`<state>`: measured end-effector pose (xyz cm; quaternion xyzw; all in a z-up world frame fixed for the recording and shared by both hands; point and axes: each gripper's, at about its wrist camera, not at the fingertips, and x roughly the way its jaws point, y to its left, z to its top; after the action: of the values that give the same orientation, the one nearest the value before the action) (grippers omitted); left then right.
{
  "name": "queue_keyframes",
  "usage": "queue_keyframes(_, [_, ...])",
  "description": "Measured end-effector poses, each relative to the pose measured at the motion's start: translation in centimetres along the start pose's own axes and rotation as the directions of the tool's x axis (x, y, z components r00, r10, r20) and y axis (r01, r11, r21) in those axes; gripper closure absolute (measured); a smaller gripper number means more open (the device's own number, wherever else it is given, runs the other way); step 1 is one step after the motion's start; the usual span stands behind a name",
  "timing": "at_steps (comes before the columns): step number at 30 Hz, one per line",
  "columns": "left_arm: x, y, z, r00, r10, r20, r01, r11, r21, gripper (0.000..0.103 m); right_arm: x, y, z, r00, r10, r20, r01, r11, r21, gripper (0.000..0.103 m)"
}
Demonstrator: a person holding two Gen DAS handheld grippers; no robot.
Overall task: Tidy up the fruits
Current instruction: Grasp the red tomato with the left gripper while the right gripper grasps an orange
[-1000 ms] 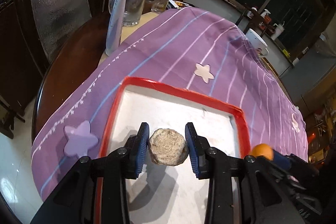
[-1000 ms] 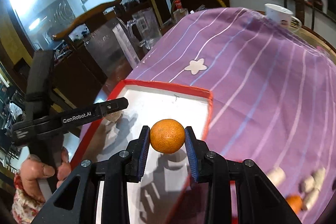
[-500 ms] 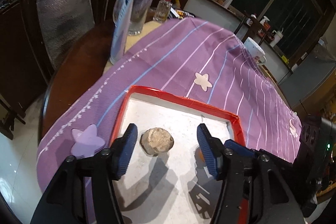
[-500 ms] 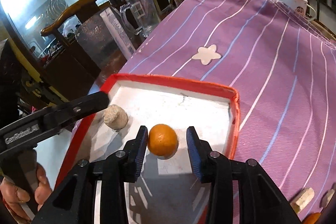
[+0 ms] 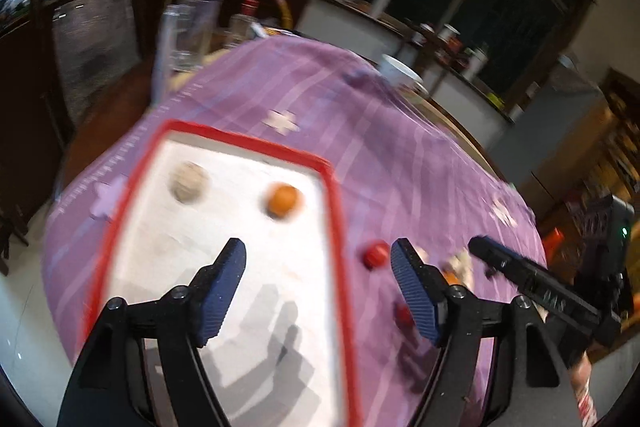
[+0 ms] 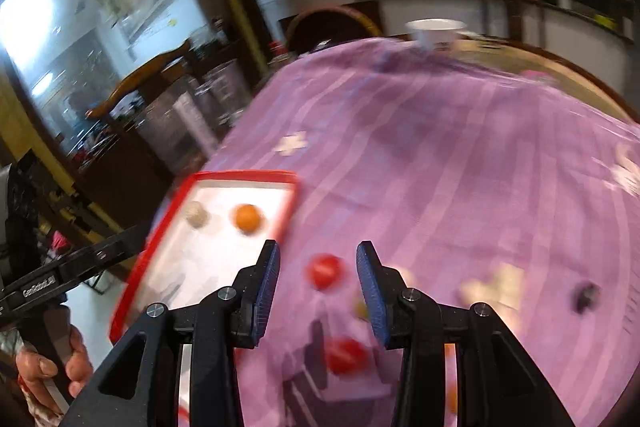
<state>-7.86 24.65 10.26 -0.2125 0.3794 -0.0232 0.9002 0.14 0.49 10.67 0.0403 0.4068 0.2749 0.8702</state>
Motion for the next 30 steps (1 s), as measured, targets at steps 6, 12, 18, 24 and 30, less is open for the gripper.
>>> queue_keyframes(6, [2.3, -6.4, -3.6, 0.996, -0.06, -0.067, 0.066, 0.993, 0.094, 0.029, -5.4, -8.8, -3.7, 0.995, -0.099, 0.015, 0.096, 0.987, 0.13, 0.059])
queue_keyframes(12, [7.3, -9.6, -6.5, 0.989, -0.002, -0.15, 0.027, 0.986, 0.163, 0.029, -6.9, -13.7, -6.8, 0.995, -0.097, -0.004, 0.095, 0.974, 0.205, 0.059])
queue_keyframes(18, [10.4, -10.5, -7.9, 0.981, 0.064, -0.182, -0.022, 0.974, 0.226, 0.029, -5.0, -13.0, -8.8, 0.999, -0.039, -0.032, 0.044, 0.987, 0.154, 0.059])
queue_keyframes(24, [11.2, -10.7, -8.2, 0.983, 0.08, -0.165, -0.034, 0.964, 0.263, 0.03, -3.0, -10.9, -9.2, 0.999, -0.016, -0.041, 0.019, 0.996, 0.082, 0.06])
queue_keyframes(30, [12.2, -11.4, -8.5, 0.981, 0.088, -0.17, -0.029, 0.946, 0.322, 0.067, -2.0, -9.9, -9.1, 0.999, -0.011, -0.045, 0.013, 0.999, 0.048, 0.06])
